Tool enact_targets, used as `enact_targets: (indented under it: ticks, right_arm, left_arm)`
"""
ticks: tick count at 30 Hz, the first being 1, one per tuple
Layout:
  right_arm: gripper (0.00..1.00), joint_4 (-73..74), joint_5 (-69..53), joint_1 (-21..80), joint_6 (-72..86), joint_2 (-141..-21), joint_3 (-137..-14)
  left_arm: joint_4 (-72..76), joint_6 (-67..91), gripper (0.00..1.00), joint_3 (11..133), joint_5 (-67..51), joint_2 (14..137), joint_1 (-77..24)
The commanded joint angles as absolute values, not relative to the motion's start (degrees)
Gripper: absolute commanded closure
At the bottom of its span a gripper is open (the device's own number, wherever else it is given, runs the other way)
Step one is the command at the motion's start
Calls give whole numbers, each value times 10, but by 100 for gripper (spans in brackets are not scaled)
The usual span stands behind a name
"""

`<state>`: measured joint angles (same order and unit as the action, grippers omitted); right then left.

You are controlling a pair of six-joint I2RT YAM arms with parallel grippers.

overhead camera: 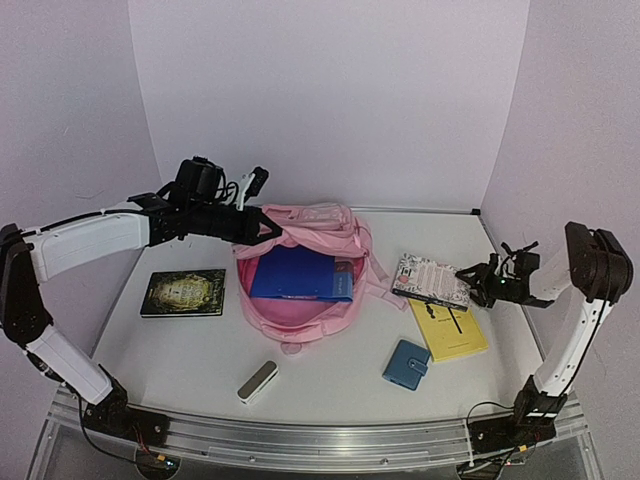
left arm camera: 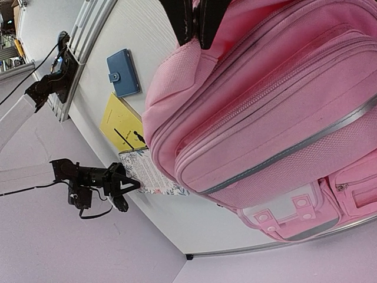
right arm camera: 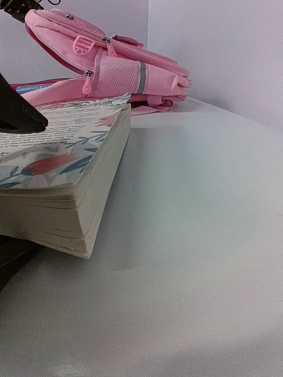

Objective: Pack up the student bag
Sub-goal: Pick up the book from the center of the board, then place the book in the student bag.

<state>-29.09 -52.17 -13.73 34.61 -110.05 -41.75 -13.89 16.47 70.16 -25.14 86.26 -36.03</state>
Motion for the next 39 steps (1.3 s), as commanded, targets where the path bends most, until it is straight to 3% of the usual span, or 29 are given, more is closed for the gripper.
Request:
enact_targets:
  ticks: [1,5,8,19,24,32,39]
  right_arm:
    - [44,-252,-526,-126,359,-1129,-421]
    - [53,-257,-533,-125,370,-1133,-428]
    - [67,-261,-530,-125,388,-1107,-426]
    - [99,-262,-503,-125,486,-863,-421]
    - [100,-236,-504,-121,517,-773,-427]
    - [100,-78,-472,-74,489,-631,-445]
    - [100,18,-442,-9,498,-546,-413]
  left_arm:
    - [-94,164,100,744,-264,867,-358]
    - [-98,163,100,752,-264,872,-358]
    - [-102,162,100,757,-264,873,-359]
    - [-154,151,100,818,-273,888,-358]
    - [-209,153,100,872,-261,908,-356]
    - [-285,150,100,957,-263,953,-350]
    - [-267,131,100,970,-258,967,-348]
